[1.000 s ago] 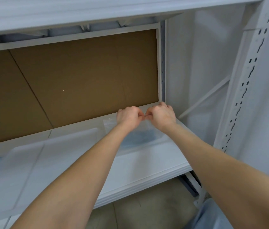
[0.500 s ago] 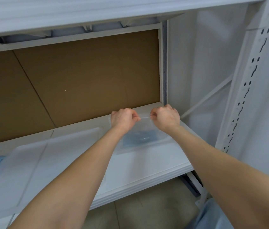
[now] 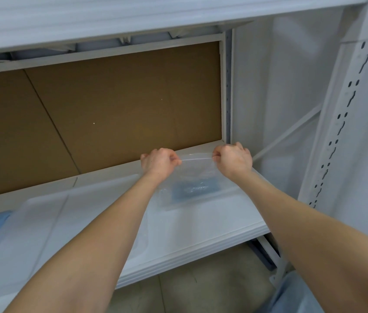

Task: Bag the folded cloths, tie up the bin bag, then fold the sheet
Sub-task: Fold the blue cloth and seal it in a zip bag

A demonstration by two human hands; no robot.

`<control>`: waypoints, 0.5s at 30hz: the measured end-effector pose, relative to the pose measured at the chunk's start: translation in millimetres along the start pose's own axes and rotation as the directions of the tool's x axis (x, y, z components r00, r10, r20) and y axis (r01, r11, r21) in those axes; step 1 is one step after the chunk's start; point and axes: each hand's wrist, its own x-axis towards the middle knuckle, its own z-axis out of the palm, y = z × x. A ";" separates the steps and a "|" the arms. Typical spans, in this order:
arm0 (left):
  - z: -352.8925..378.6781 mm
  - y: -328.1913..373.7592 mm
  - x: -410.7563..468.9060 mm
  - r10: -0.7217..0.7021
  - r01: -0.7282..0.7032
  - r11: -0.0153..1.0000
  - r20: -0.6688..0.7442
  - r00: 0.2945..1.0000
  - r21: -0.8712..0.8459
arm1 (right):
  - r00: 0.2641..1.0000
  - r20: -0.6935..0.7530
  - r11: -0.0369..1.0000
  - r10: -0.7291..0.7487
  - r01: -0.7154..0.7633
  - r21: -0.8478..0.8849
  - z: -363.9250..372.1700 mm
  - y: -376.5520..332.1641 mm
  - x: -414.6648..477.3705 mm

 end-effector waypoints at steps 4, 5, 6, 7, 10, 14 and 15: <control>-1.9 -5.6 -3.2 -0.001 0.001 1.000 -0.012 1.000 0.004 | 1.000 -0.003 1.000 0.011 -0.011 -0.013 1.5 -2.0 -1.0; -1.7 -5.3 -4.2 -0.001 0.001 1.000 -0.013 1.000 0.002 | 1.000 -0.009 1.000 0.012 -0.012 -0.014 2.8 -3.1 -1.3; -1.3 -4.7 -4.8 -0.007 0.007 1.000 -0.013 1.000 -0.004 | 1.000 -0.016 1.000 0.014 -0.014 -0.015 4.0 -3.8 -1.2; -1.6 -4.6 -5.7 -0.020 0.020 1.000 -0.010 1.000 -0.015 | 1.000 -0.022 1.000 0.017 -0.018 -0.014 4.8 -4.1 -1.1; -4.0 -9.6 -6.6 -0.087 0.088 0.992 0.005 0.996 -0.086 | 0.999 -0.035 0.999 0.034 -0.035 -0.028 4.9 -3.1 -0.7; -6.5 -17.8 -9.2 -0.103 0.103 0.991 0.005 0.995 -0.089 | 0.996 -0.073 0.993 -0.041 0.033 -0.110 4.8 -8.1 -1.7; -6.9 -17.7 -10.0 -0.096 0.095 0.992 -0.002 0.995 -0.077 | 0.991 -0.084 0.987 -0.103 0.092 -0.133 4.5 -12.7 -2.1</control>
